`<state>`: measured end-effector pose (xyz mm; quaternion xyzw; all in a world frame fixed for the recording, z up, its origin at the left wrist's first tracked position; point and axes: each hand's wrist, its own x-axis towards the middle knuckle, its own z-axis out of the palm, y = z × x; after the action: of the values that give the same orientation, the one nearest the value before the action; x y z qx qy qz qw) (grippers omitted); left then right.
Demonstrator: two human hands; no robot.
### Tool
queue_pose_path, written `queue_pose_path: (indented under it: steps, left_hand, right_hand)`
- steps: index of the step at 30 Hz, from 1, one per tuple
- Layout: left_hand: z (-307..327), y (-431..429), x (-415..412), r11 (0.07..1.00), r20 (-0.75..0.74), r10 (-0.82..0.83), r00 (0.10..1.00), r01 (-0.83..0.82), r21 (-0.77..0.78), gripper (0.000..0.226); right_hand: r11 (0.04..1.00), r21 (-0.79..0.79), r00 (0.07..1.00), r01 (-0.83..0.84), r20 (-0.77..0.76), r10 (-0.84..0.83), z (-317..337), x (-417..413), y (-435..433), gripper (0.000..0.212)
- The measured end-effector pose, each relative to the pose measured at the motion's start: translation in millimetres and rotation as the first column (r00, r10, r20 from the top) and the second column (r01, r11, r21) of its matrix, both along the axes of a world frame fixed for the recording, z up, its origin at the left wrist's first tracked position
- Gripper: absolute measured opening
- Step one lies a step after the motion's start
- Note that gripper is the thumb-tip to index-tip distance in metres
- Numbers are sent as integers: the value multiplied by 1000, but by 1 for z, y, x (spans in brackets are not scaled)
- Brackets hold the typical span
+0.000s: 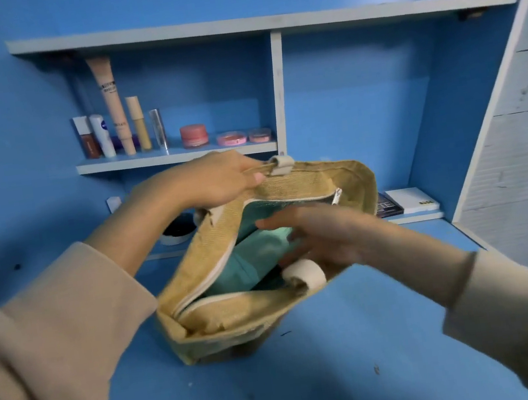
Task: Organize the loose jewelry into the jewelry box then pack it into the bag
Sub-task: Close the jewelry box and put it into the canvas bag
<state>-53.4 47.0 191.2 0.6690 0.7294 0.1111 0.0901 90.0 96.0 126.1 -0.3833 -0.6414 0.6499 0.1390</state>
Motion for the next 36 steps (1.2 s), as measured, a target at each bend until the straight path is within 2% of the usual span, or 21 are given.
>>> queue_pose_path:
  steps: [1,2,3,4,5,6,8,10,11,14,17,19,21,22,23,28,30,32,33,34,36]
  left_hand:
    - [0,-1,-4,1000,10,-9,1000,9,-4,33]
    - [-1,-2,-5,1000,14,-19,1000,20,-8,33]
    - [-1,-3,-5,999,9,-33,999,33,-13,33]
    - [0,-3,-3,999,1,-49,999,49,-17,33]
    - [0,-4,-1,998,-5,-61,998,61,-19,33]
    - [-1,-5,2,997,-13,-70,997,69,-17,34]
    - [-2,-7,5,996,-30,-90,995,90,3,33]
    - [-3,-12,6,994,-51,-107,993,109,24,34]
    - [-4,-16,6,993,-73,-111,991,114,33,38]
    - [-4,-36,0,995,-239,-93,967,79,-67,74]
    - [-3,-63,-24,963,-369,5,930,-103,-248,104]
    - [-3,-70,-44,925,-304,139,942,-233,-299,94]
    - [-5,-66,-58,922,9,266,964,-252,-295,45]
    - [-5,-61,-64,931,112,299,948,-264,-252,22]
    - [-2,-54,-69,937,126,312,942,-283,-204,10]
    - [24,-21,-83,926,12,321,947,-311,-214,10]
    - [43,-9,-74,964,-179,246,953,-260,-57,10]
    - [58,6,-40,969,-114,134,984,-106,224,7]
    - [61,15,-20,967,-5,31,999,-29,252,2]
    - [61,26,0,981,99,-63,993,44,187,8]
    - [50,51,37,988,190,-108,976,127,-91,18]
  right_hand:
    - [979,203,1000,-10,3,9,11,12,0,23]
    - [900,435,999,35,-33,-23,21,23,0,13]
    - [738,663,992,130,-82,-101,29,32,4,6]
    - [503,839,973,207,-123,-195,33,39,14,3]
    - [264,948,952,178,-98,-291,37,45,24,8]
    - [168,984,929,60,6,-369,35,51,39,25]
    - [328,927,875,-182,305,-376,29,63,71,49]
    - [450,850,854,-273,429,-294,21,75,89,26]
    - [444,861,870,-250,401,-286,17,80,94,12]
    - [458,879,893,-132,305,-330,12,96,98,15]
    - [508,861,896,-30,249,-369,17,110,96,15]
    - [601,798,907,35,227,-355,25,117,98,13]
    - [674,737,916,54,232,-327,37,119,99,8]
    - [685,726,910,58,244,-335,43,120,100,7]
    - [683,727,900,66,252,-355,48,119,102,10]
    - [728,681,854,76,333,-401,68,108,104,27]
    - [742,665,856,83,334,-395,73,103,103,26]
    - [750,656,858,83,335,-388,79,99,103,25]
    - [755,650,862,83,333,-381,81,97,103,25]
    - [759,645,866,83,331,-376,83,95,102,25]
    - [763,642,868,78,333,-368,86,92,102,25]
